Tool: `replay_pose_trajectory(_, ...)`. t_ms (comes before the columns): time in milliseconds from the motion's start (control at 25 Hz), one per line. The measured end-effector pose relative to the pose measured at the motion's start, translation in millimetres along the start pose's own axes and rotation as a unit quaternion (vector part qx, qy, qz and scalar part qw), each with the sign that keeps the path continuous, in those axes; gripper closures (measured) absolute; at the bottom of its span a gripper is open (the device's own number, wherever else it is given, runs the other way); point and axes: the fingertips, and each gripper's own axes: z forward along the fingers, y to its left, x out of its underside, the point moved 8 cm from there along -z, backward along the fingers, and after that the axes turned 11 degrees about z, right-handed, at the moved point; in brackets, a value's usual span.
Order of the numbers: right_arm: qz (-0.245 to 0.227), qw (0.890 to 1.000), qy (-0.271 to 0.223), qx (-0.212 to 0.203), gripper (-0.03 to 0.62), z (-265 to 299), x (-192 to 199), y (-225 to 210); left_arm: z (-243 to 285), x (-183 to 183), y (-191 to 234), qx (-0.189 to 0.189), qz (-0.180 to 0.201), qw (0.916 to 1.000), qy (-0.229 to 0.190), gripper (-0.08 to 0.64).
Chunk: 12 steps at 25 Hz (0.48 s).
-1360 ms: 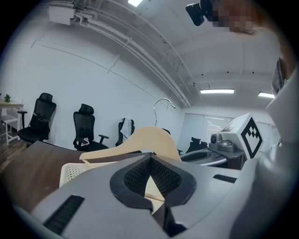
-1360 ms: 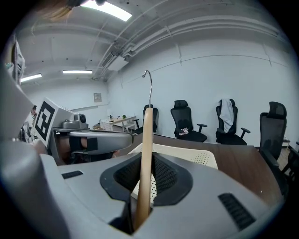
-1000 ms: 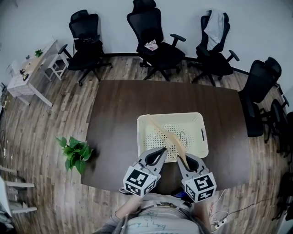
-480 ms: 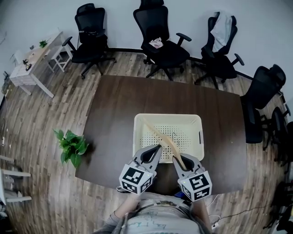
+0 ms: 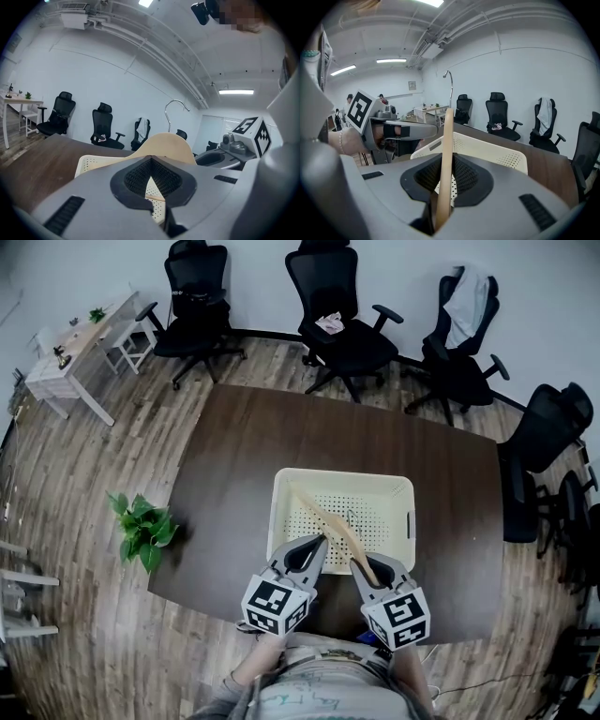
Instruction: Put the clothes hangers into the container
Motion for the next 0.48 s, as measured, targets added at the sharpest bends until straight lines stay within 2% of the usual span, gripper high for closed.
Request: replay_pose_trajectory(480,-0.007,1.000,0.023,0.006,0.532,11.1,2.4,0.0,0.7,3.0,13.4,-0.005,-0.005,1.0000,0.005,0.549)
